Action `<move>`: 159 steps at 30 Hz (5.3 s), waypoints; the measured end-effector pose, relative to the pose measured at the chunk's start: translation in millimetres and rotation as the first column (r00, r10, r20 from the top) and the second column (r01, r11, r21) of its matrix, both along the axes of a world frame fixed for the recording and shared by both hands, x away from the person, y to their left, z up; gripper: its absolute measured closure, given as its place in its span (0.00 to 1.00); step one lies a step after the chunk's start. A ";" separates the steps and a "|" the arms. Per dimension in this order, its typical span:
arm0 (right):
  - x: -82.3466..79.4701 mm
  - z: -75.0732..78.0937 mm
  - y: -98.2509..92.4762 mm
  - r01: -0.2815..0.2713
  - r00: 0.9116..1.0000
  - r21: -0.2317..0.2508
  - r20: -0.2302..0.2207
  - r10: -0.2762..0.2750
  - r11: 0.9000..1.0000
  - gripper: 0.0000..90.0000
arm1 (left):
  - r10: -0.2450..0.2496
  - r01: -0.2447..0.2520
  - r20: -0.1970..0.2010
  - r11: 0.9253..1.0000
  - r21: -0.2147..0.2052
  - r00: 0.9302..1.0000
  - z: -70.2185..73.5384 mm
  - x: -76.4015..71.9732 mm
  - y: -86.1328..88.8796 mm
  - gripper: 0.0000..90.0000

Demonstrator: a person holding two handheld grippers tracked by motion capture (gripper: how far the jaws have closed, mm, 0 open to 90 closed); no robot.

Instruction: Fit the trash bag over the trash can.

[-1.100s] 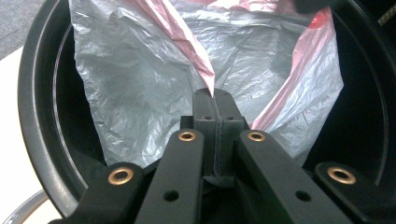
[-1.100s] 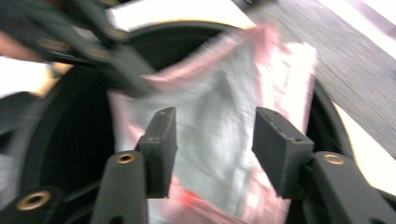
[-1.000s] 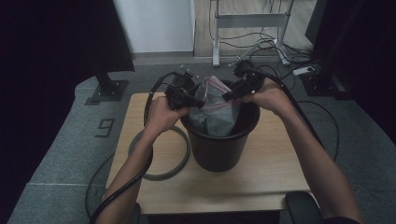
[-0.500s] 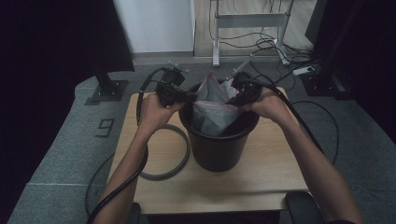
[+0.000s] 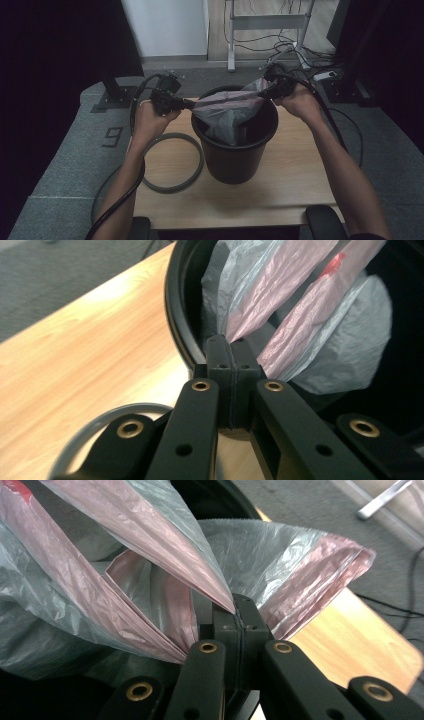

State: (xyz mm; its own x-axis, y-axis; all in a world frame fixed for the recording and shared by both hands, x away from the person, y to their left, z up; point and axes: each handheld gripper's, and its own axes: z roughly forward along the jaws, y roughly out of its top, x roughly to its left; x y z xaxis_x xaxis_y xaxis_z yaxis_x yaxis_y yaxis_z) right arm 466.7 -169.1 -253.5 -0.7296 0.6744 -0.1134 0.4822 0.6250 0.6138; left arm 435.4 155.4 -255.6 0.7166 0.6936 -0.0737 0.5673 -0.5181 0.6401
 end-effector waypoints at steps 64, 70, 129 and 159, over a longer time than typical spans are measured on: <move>14.2 12.5 -30.8 0.046 0.999 0.066 -0.028 -0.045 0.997 0.76 | -0.325 0.327 0.042 0.943 -0.065 0.945 24.9 -11.1 15.2 0.49; 7.3 22.7 -25.7 0.022 1.000 0.084 -0.020 -0.020 0.996 0.54 | -0.261 0.266 0.064 0.962 -0.069 0.963 33.2 -8.3 8.6 0.45; -21.0 21.5 -75.8 0.051 0.996 0.108 -0.073 -0.043 0.993 0.54 | 0.005 -0.005 0.026 1.000 -0.014 1.000 22.6 34.6 27.6 0.50; 1.9 -2.8 -55.9 0.093 0.995 -0.029 -0.034 -0.094 0.995 0.88 | 0.094 -0.101 0.050 0.981 0.167 0.994 7.3 64.9 -3.6 0.82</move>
State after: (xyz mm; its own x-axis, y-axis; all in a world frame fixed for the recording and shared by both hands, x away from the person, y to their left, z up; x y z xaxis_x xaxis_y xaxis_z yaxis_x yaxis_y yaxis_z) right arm 468.6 -225.0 -256.3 -0.6677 0.7365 -0.1084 0.5599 0.5928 0.5789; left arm 500.3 151.8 -248.3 0.6448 0.7602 0.0792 0.5951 -0.5644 0.5721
